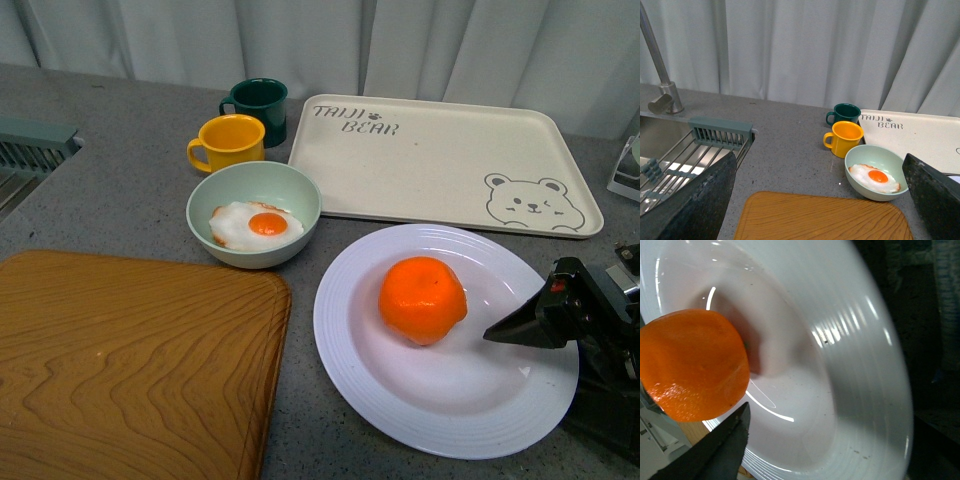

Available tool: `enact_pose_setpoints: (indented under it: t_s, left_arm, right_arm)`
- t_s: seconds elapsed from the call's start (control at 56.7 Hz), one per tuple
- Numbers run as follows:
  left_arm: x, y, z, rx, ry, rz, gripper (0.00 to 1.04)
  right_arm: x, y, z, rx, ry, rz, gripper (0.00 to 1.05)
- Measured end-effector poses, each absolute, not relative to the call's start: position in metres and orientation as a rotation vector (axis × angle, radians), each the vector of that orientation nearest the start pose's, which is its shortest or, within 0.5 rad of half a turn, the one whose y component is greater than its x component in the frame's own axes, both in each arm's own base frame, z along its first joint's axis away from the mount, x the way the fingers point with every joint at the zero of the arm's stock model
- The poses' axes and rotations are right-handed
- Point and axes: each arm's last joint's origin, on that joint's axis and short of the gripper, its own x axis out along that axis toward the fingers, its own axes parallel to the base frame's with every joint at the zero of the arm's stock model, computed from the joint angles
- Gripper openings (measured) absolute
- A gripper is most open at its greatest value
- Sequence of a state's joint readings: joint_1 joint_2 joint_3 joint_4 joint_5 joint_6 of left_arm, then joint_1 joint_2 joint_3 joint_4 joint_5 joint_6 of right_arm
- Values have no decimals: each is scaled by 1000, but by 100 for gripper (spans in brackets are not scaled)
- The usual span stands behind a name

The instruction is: Place orange and plate with both arms

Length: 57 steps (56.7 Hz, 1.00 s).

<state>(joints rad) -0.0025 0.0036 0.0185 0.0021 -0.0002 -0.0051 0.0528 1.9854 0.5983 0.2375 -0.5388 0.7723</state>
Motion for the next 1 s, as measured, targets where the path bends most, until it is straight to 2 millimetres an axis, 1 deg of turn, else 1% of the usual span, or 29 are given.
enact_pose_setpoints:
  t_s: [0.141,0.317,0.388,0.458,0.652,0.758,0.899,1.005]
  left_arm:
    - [97,0,170,-5,-17,-2,98]
    - [97,0,170,-5,-17,-2,98]
    - [97,0,170,-5,-17,-2,98]
    - [97,0,170,-5,-17,-2,98]
    - [97,0,170,-5,-17,-2,98]
    - [97,0,170,-5,-17,-2,98]
    - [97,0,170,-5,-17,-2,98]
    - [97,0,170,-5,-17,-2,98]
  right_arm:
    - [271,28,27,943,1327,32,57]
    - [270,24,24,928,1362,-31,29]
    - [268,23,24,921,1373,-22,20]
    - [268,23,25,923,1376,-6,17]
    - [270,21,33,928,1346,28,13]
    - [270,20,38,938,1299,68,11]
    - [269,21,48,962,1220,136,4]
    - [266,20,48,999,1164,143,4]
